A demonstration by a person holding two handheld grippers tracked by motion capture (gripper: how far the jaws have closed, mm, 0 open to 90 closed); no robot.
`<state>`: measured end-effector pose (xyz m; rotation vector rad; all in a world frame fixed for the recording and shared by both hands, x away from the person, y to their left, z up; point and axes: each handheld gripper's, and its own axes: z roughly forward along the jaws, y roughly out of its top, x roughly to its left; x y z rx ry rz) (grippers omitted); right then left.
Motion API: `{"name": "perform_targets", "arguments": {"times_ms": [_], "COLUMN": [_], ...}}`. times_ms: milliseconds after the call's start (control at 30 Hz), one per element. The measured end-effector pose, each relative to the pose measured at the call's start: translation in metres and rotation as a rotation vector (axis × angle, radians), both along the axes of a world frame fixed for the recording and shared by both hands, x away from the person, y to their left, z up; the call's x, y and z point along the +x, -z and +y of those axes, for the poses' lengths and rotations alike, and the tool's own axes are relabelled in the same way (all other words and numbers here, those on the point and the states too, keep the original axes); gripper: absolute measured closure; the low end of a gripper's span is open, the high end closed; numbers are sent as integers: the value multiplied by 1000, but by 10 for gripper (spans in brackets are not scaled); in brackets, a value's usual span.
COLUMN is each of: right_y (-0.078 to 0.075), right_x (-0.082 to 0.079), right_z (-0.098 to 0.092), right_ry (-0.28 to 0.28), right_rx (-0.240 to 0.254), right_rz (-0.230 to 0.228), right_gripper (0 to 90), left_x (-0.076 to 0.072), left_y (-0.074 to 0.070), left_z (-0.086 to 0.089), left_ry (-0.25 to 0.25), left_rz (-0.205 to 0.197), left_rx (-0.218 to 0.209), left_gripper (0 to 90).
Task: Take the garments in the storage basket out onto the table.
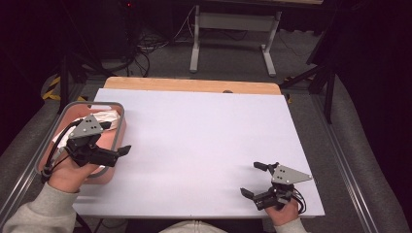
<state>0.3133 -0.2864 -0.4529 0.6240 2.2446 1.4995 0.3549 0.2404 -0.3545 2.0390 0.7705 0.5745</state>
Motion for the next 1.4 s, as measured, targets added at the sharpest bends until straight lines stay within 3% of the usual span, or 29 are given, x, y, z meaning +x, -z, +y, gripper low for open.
{"name": "perform_targets", "arguments": {"times_ms": [167, 733, 967, 1233, 1400], "right_y": [0, 1, 1, 1, 2], "right_x": [0, 1, 0, 1, 1], "right_z": [0, 0, 0, 0, 1], "right_ry": [0, -1, 1, 2, 0], "right_rx": [-1, -3, -3, -5, -6], "right_rz": [1, 4, 7, 8, 9], "right_gripper": [8, 8, 8, 7, 8], "left_x": [7, 34, 44, 55, 64], "left_y": [-2, -8, -6, -5, -2], "left_z": [6, 31, 37, 47, 55], "left_ry": [-4, -91, -100, -118, -137], "left_rz": [20, 68, 70, 87, 123], "left_rx": [2, 23, 60, 52, 35], "left_gripper": [36, 34, 34, 34, 37]}}
